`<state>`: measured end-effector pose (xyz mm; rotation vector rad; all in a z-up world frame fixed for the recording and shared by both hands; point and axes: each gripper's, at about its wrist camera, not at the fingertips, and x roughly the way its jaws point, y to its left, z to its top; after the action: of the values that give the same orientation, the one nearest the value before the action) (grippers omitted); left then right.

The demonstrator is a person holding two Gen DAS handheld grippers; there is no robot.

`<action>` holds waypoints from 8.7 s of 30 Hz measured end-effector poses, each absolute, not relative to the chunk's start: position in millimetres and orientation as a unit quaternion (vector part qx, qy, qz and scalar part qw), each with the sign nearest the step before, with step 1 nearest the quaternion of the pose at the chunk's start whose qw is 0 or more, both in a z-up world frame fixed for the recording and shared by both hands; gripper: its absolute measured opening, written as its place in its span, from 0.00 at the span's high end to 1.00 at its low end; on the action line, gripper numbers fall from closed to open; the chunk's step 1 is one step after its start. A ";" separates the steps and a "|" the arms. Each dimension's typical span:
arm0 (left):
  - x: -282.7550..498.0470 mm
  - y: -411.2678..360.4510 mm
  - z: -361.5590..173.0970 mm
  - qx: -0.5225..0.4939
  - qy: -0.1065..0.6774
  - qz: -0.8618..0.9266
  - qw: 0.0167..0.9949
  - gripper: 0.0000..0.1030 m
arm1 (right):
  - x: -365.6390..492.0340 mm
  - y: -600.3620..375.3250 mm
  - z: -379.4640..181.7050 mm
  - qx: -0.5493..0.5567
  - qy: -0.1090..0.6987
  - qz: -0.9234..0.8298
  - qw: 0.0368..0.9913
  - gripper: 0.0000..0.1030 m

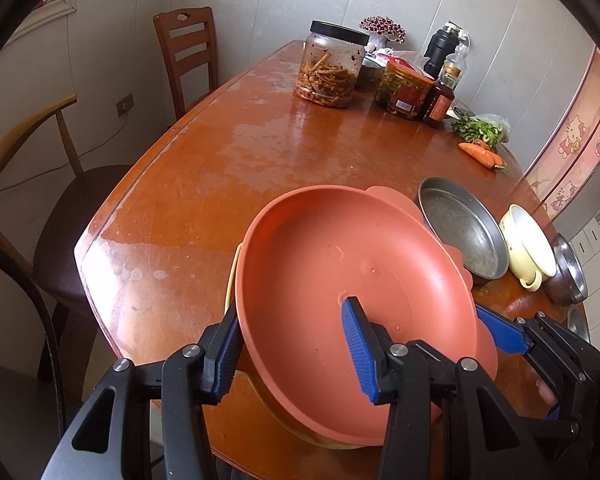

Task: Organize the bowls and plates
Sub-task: 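Lift the orange plate and carry it over the yellow plate, then lower the orange plate onto the yellow plate and open the left tool, then grasp the rim of the grey metal pan with the left tool, then lift the grey pan and carry it over the orange plate, then lower the grey pan onto the orange plate and open the left tool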

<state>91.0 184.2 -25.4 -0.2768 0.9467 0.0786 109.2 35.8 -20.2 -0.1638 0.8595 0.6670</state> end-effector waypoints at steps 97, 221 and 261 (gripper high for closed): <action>36.2 26.8 -27.4 -0.065 0.455 -0.066 0.886 0.41 | 13.6 -138.7 -27.5 0.004 0.430 0.180 0.885 0.41; 80.6 188.6 -11.6 -0.136 0.425 0.056 0.893 0.42 | 111.6 57.8 -22.7 -0.113 0.394 0.308 0.859 0.49; 59.1 169.2 11.5 -0.128 0.406 0.074 0.902 0.35 | 91.6 -5.8 6.8 -0.062 0.366 0.260 0.891 0.38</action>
<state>59.1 169.2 11.5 -0.2639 0.8386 0.1528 91.6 -5.8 6.8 -0.1278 0.7604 0.5401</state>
